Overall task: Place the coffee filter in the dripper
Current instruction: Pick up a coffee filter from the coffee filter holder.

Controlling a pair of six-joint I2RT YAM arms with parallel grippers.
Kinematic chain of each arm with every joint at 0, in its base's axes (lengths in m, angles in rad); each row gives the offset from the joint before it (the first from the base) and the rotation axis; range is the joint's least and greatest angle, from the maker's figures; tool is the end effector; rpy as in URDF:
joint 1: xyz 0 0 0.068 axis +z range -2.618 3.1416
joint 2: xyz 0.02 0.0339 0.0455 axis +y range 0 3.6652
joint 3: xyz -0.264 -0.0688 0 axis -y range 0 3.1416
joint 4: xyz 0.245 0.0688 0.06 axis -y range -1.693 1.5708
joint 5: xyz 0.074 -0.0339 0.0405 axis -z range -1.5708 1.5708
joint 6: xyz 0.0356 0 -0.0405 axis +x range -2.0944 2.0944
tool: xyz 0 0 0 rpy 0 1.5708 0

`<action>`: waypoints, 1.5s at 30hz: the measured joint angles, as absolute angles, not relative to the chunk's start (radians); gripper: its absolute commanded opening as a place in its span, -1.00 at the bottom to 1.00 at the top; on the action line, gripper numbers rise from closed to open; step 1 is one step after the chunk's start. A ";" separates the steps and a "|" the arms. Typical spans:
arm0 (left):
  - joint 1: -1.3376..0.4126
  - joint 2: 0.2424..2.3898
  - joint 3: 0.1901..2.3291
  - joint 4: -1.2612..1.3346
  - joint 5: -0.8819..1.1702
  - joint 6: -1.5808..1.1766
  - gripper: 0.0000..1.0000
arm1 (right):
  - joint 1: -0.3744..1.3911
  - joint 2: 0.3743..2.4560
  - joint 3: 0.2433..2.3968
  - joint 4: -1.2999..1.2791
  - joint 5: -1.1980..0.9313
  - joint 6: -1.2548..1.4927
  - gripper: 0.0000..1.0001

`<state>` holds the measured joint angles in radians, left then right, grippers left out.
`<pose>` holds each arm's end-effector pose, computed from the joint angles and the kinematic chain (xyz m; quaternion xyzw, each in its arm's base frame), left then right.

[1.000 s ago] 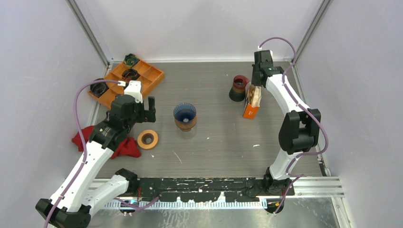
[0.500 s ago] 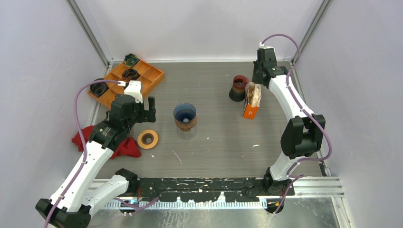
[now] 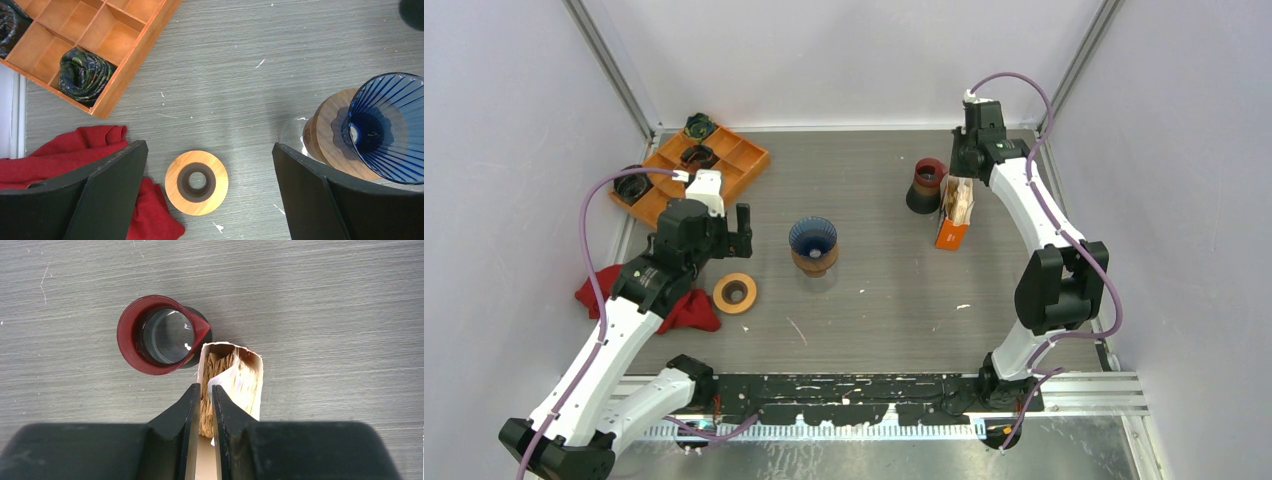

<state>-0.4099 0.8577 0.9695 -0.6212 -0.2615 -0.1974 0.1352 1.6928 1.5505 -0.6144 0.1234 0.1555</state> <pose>0.1676 -0.0628 0.3473 0.0251 0.8573 -0.0427 0.5125 0.3798 0.0472 0.3251 0.0337 0.9163 0.0012 0.3992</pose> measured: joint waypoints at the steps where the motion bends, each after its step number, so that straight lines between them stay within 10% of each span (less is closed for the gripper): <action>1: -0.410 0.858 0.970 -0.621 -0.261 -0.197 0.98 | 0.135 1.693 1.551 -0.614 0.122 0.155 -0.57; 45: -0.410 0.858 0.970 -0.621 -0.260 -0.198 0.98 | 0.135 1.718 1.505 -0.626 0.220 0.161 -0.62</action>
